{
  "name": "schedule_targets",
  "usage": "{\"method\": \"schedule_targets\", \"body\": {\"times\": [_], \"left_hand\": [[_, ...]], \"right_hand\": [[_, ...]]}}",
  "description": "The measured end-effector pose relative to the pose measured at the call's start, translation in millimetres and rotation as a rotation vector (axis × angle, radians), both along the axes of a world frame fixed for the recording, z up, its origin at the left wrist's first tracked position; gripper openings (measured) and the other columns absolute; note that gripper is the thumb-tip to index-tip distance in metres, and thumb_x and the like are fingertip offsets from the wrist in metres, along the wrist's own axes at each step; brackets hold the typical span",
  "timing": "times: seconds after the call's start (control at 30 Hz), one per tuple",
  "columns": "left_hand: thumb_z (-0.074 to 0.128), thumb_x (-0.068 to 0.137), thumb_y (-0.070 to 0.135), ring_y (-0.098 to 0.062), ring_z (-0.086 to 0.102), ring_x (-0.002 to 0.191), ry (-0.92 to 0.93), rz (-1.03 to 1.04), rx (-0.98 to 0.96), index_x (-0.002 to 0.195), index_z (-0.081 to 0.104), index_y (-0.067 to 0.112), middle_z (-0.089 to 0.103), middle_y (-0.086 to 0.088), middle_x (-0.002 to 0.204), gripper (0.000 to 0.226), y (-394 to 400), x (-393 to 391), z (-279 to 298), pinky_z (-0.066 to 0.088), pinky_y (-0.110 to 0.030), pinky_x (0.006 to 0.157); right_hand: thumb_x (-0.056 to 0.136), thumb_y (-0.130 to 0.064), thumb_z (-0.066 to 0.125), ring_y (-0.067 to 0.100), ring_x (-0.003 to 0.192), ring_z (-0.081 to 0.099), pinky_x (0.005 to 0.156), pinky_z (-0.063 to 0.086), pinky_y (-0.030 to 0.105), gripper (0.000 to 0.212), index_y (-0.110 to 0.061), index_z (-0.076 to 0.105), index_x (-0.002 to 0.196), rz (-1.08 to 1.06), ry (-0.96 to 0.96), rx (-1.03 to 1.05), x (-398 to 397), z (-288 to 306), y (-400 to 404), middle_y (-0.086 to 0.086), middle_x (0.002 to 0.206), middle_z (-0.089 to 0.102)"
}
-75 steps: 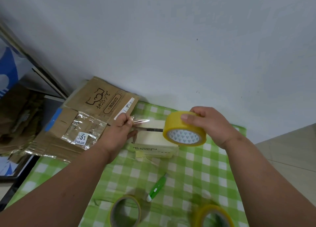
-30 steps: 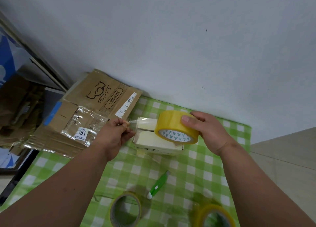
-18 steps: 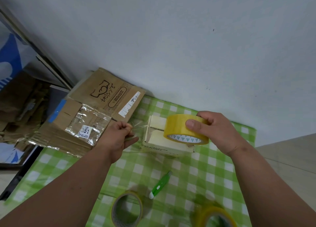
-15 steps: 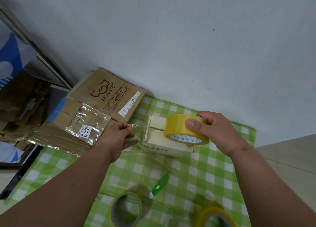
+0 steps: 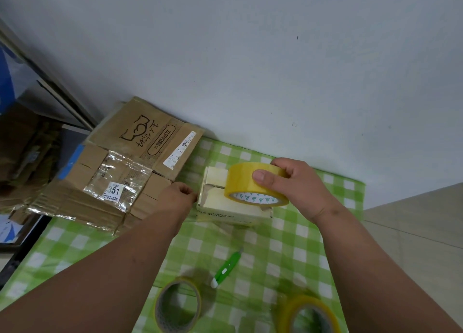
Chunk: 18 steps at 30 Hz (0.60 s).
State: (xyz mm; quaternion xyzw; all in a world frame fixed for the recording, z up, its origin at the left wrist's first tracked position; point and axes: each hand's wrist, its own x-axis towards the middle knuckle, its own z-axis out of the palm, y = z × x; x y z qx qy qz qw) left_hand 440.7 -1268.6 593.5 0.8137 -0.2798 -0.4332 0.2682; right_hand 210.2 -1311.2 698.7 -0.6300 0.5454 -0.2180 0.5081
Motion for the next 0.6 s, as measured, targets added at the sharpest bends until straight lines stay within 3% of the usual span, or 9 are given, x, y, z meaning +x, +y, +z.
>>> {"method": "schedule_targets", "body": {"times": [0.1, 0.2, 0.27, 0.3, 0.4, 0.5, 0.6], "left_hand": [[0.054, 0.099, 0.014, -0.014, 0.058, 0.070, 0.097, -0.075, 0.047, 0.104, 0.067, 0.010, 0.065, -0.003, 0.080, 0.014, 1.1, 5.8, 8.2, 0.043, -0.026, 0.062], [0.045, 0.103, 0.021, -0.018, 0.060, 0.098, 0.088, -0.192, 0.017, 0.138, 0.054, 0.018, 0.065, -0.004, 0.120, 0.037, 0.2, 17.2, 21.7, 0.047, -0.034, 0.088], [0.048, 0.093, 0.023, -0.015, 0.048, 0.125, 0.040, -0.329, -0.190, 0.151, 0.035, 0.030, 0.045, 0.007, 0.148, 0.061, 2.8, 21.3, 32.2, 0.041, -0.036, 0.106], [0.052, 0.084, 0.025, -0.010, 0.038, 0.135, 0.060, -0.449, -0.253, 0.154, 0.026, 0.034, 0.033, 0.015, 0.154, 0.075, 4.6, 19.9, 38.3, 0.035, -0.030, 0.110], [0.068, 0.074, 0.024, -0.002, 0.009, 0.148, -0.032, -0.808, -0.207, 0.157, 0.000, 0.031, 0.002, 0.018, 0.162, 0.108, 4.4, 9.2, 39.4, 0.023, -0.025, 0.117], [0.081, 0.076, 0.045, 0.005, -0.007, 0.143, -0.124, -0.783, -0.192, 0.155, -0.013, 0.025, -0.020, 0.017, 0.160, 0.124, 1.2, -2.2, 27.0, 0.012, -0.024, 0.118], [0.075, 0.076, 0.053, 0.007, -0.014, 0.141, -0.120, -0.664, -0.253, 0.155, -0.014, 0.027, -0.019, 0.011, 0.163, 0.122, 5.1, -12.5, 15.8, 0.012, -0.025, 0.115]], "right_hand": [[0.063, -0.062, 0.070, 0.014, 0.057, 0.037, 0.050, 0.030, 0.023, 0.076, 0.009, 0.048, 0.079, -0.001, 0.008, -0.010, 2.7, -1.2, 0.4, 0.004, 0.064, 0.039], [0.064, -0.063, 0.070, 0.014, 0.056, 0.036, 0.049, 0.029, 0.021, 0.075, 0.007, 0.049, 0.079, 0.010, 0.008, -0.008, 6.3, -2.4, -0.7, 0.002, 0.063, 0.039], [0.064, -0.063, 0.071, 0.013, 0.055, 0.035, 0.047, 0.028, 0.018, 0.073, 0.005, 0.048, 0.077, 0.016, 0.005, 0.002, 9.2, -2.6, -1.3, 0.000, 0.061, 0.038], [0.065, -0.063, 0.072, 0.012, 0.053, 0.036, 0.046, 0.029, 0.016, 0.072, 0.004, 0.047, 0.075, 0.017, 0.001, 0.010, 10.6, -2.7, -1.8, -0.001, 0.060, 0.038], [0.065, -0.065, 0.075, 0.006, 0.046, 0.036, 0.042, 0.032, 0.012, 0.065, -0.007, 0.047, 0.068, 0.019, -0.006, 0.016, 14.2, -1.5, -2.7, -0.008, 0.055, 0.038], [0.063, -0.069, 0.066, 0.004, 0.045, 0.037, 0.042, 0.033, 0.012, 0.061, -0.010, 0.050, 0.069, 0.041, 0.036, -0.007, 18.3, 0.8, -3.1, -0.006, 0.058, 0.040], [0.065, -0.073, 0.058, 0.005, 0.048, 0.038, 0.045, 0.033, 0.013, 0.067, -0.007, 0.052, 0.072, 0.087, 0.104, -0.032, 22.1, 2.4, -3.4, -0.003, 0.062, 0.042]]}}
